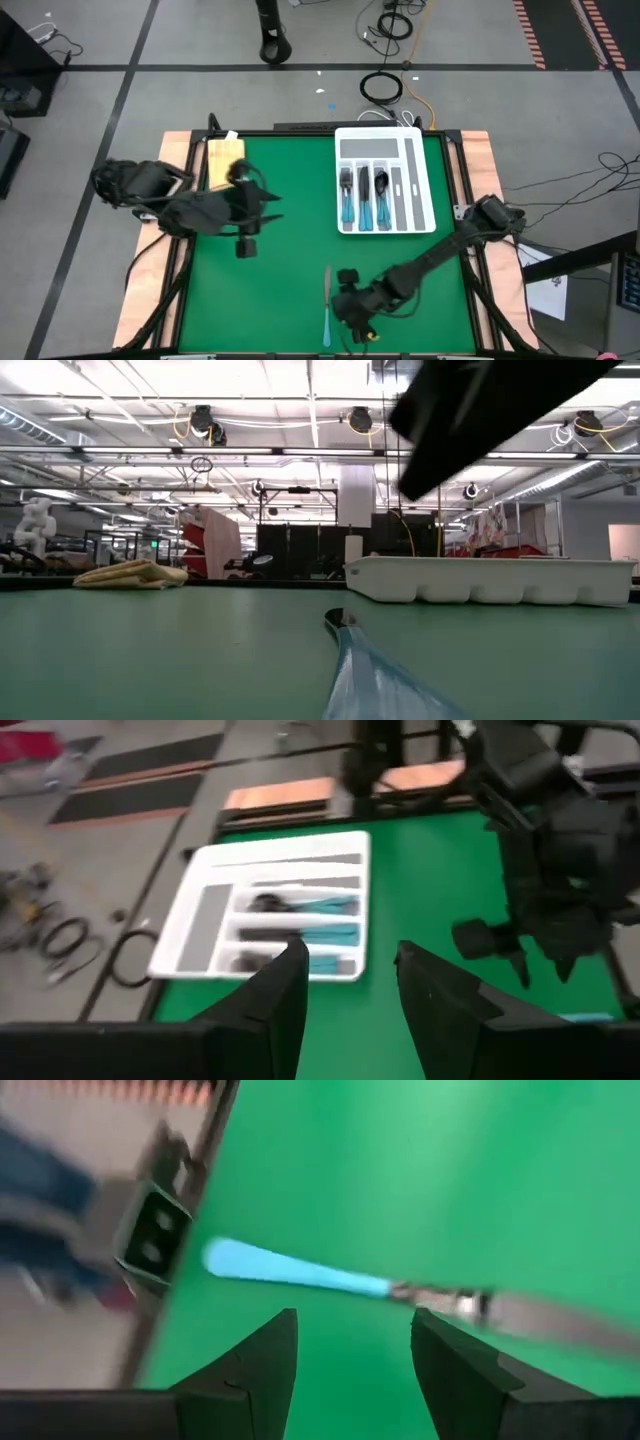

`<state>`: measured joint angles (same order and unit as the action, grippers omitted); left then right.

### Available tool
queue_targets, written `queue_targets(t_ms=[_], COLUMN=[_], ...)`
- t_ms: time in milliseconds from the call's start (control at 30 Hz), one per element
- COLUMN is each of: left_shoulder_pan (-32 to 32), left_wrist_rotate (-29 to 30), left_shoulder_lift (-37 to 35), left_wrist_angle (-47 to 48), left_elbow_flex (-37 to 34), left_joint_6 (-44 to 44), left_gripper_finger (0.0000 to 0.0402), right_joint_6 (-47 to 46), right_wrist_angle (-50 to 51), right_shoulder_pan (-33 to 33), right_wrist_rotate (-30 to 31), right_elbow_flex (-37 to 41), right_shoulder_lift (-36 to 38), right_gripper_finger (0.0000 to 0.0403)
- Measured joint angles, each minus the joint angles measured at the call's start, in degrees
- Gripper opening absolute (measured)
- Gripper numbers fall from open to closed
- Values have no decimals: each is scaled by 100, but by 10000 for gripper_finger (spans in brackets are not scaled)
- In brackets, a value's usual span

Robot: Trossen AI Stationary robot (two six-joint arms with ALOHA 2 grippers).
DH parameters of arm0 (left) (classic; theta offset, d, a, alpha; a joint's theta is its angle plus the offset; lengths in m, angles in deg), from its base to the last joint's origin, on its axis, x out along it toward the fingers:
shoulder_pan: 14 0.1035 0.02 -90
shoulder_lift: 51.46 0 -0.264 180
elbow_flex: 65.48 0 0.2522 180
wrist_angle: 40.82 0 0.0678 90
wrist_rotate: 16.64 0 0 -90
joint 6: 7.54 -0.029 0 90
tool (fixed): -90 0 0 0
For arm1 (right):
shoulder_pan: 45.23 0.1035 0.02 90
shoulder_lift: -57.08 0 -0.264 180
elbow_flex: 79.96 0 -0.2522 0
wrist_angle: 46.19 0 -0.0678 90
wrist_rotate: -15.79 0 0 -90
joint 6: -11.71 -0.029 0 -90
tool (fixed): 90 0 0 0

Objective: Sort silverware
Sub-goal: Put the blue table knife into the silverware organizer

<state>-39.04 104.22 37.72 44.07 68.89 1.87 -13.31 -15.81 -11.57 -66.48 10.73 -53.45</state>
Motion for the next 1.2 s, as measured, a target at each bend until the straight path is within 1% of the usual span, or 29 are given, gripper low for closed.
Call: queue_targets(t_ms=[100,133,200,300,367,600,900,967,1033,1200], left_shoulder_pan=[-213,-272,-400,-581,-679,-1011,-1029,-1031,-1031,-1031], left_wrist_rotate=[485,636,840,1017,1057,1154,1250,1255,1255,1274], left_shoulder_lift=[-146,-166,-170,-163,-200,-253,-255,-256,-255,-255], left_wrist_angle=[515,729,1211,1870,1865,1885,1888,1888,1887,1887], left_elbow_flex=[0,0,0,-4,-83,-322,-626,-698,-748,-754], left_joint_6=[477,640,998,1592,1843,2041,2034,2034,2035,2032], left_gripper_finger=[157,157,157,157,157,157,157,157,157,157], right_joint_6=[1302,1551,1718,1730,1677,1431,1138,908,677,575], right_wrist_angle=[572,732,933,709,432,5,-216,-49,353,1718], right_shoulder_pan=[-311,-399,-538,-653,-668,-567,-390,-381,-363,-246], right_wrist_rotate=[-346,-447,-571,-900,-977,-868,-781,-803,-830,-827], right_elbow_flex=[-442,-572,-770,-931,-1006,-1025,-1021,-1031,-1044,-1067], right_shoulder_lift=[-241,-326,-500,-668,-730,-775,-1317,-1367,-1395,-1271], right_gripper_finger=[183,183,182,176,169,147,134,134,134,134])
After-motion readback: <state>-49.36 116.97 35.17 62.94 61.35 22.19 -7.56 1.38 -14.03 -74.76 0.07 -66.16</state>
